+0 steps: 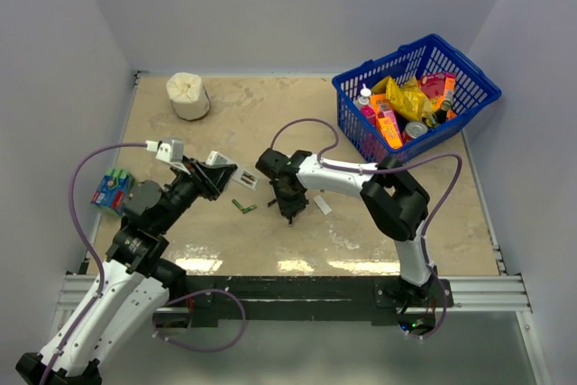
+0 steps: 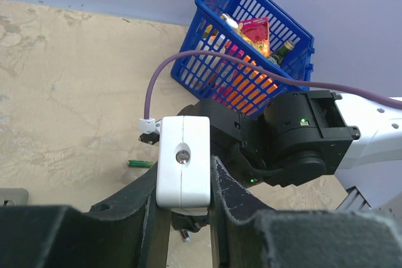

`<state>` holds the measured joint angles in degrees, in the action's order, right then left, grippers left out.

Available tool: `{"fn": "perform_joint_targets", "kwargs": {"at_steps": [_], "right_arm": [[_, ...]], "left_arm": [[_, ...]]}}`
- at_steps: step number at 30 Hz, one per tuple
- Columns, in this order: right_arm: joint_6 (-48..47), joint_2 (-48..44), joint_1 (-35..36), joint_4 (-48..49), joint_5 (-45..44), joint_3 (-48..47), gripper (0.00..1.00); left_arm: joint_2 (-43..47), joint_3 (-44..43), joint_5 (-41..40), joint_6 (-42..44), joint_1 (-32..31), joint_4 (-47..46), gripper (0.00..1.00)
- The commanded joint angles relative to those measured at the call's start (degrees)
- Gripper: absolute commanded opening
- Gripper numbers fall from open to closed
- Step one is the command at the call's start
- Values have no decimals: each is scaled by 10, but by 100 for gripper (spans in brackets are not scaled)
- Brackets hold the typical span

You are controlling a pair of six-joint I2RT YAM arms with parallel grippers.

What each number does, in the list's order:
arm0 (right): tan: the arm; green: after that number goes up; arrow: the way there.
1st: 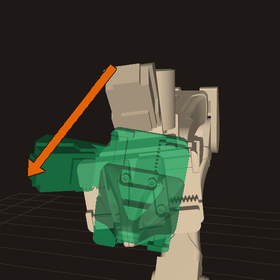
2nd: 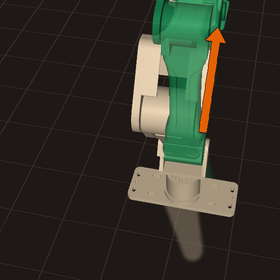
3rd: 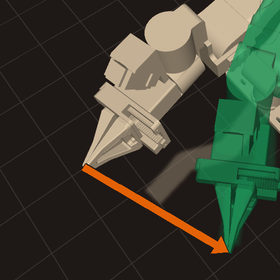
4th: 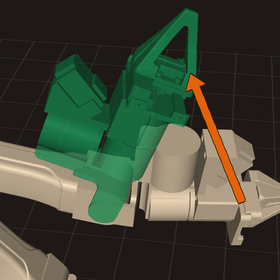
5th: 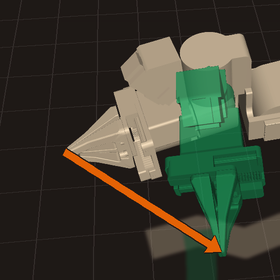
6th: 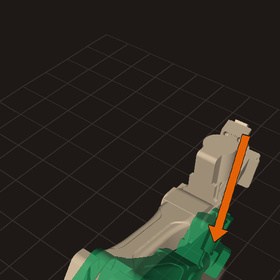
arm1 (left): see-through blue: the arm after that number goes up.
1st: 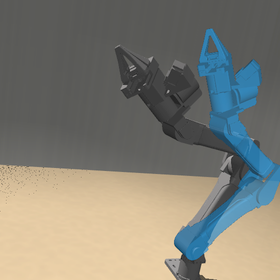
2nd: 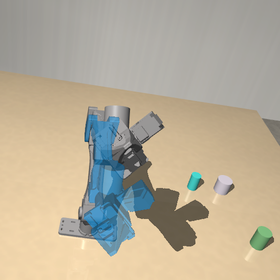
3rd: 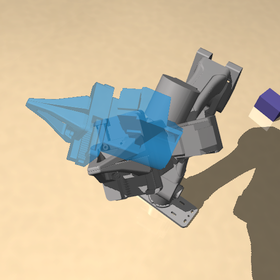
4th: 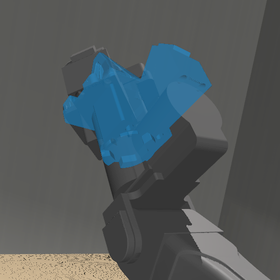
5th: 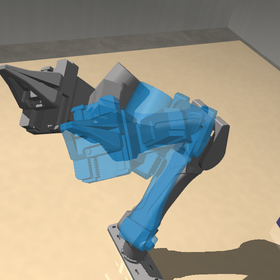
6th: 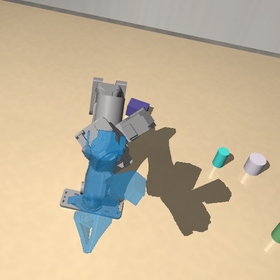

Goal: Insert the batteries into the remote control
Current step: Pick up the battery from the center of the board.

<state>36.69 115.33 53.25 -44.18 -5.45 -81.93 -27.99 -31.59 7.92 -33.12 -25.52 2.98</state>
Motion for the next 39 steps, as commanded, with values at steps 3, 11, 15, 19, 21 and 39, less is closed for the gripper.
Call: {"fn": "perform_joint_targets", "kwargs": {"at_steps": [3, 11, 15, 19, 21, 39], "right_arm": [[5, 38, 5, 6, -34, -21, 22], [-10, 40, 22, 2, -54, -24, 14], [-28, -5, 34, 22, -68, -6, 6], [-53, -79, 36, 38, -90, 23, 2], [-78, -132, 35, 52, -97, 39, 0], [-302, -488, 35, 333, -130, 155, 0]], "left_arm": [[7, -7, 17, 30, -3, -10, 0], [14, 7, 18, 25, -7, -18, 0], [16, 22, 28, 24, -14, -46, 0], [7, 50, 61, -7, -15, -121, 0], [-5, 76, 72, -38, -15, -161, 0], [-142, 128, 81, -178, -13, -456, 0]]}}
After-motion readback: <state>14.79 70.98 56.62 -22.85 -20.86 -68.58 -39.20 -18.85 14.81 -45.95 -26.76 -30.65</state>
